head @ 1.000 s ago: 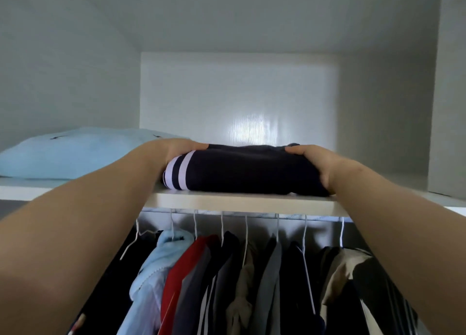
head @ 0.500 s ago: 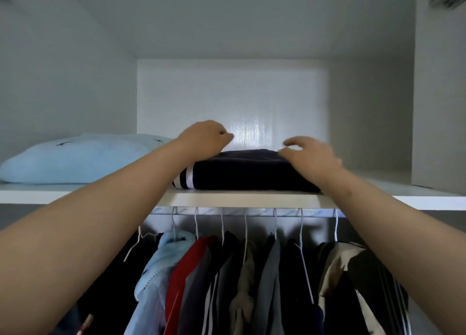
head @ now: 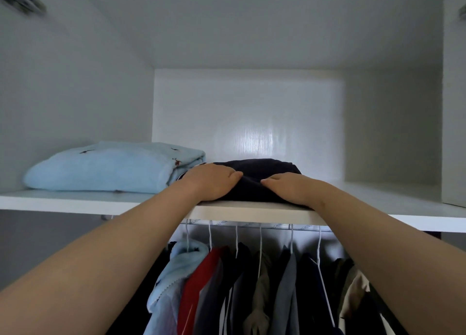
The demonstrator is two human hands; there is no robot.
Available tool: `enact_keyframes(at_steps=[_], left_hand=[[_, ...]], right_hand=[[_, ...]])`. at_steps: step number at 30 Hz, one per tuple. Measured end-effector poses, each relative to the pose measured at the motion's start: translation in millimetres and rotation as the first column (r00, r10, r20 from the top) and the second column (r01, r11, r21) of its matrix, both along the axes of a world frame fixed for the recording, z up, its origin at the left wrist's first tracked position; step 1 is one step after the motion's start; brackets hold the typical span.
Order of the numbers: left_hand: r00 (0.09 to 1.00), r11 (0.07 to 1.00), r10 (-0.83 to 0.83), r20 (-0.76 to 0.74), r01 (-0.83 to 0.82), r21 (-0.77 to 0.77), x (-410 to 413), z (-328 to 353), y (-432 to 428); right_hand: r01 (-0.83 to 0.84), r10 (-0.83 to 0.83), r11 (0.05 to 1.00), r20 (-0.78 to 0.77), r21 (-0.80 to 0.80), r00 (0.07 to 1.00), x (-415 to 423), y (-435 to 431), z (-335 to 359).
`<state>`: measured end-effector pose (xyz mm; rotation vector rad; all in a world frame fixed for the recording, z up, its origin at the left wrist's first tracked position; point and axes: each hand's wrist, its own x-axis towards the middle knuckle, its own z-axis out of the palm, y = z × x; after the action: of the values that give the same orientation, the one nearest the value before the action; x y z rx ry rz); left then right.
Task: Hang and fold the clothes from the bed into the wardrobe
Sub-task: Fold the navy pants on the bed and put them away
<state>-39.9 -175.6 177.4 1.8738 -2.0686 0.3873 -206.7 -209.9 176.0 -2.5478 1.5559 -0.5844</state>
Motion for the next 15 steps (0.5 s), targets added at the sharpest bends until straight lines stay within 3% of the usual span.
enact_keyframes(at_steps=[8, 15], left_hand=[[0.999, 0.998, 0.041, -0.018, -0.042, -0.049, 4.9, -4.9, -7.0], [0.999, 0.996, 0.021, -0.040, -0.025, -0.091, 8.7, -5.0, -4.4]], right_hand=[[-0.027, 0.025, 0.999, 0.046, 0.031, 0.999, 0.4, -4.8, -1.2], [0.155, -0.142, 0.971, 0.082, -0.180, 0.986, 0.6, 2.7, -6.0]])
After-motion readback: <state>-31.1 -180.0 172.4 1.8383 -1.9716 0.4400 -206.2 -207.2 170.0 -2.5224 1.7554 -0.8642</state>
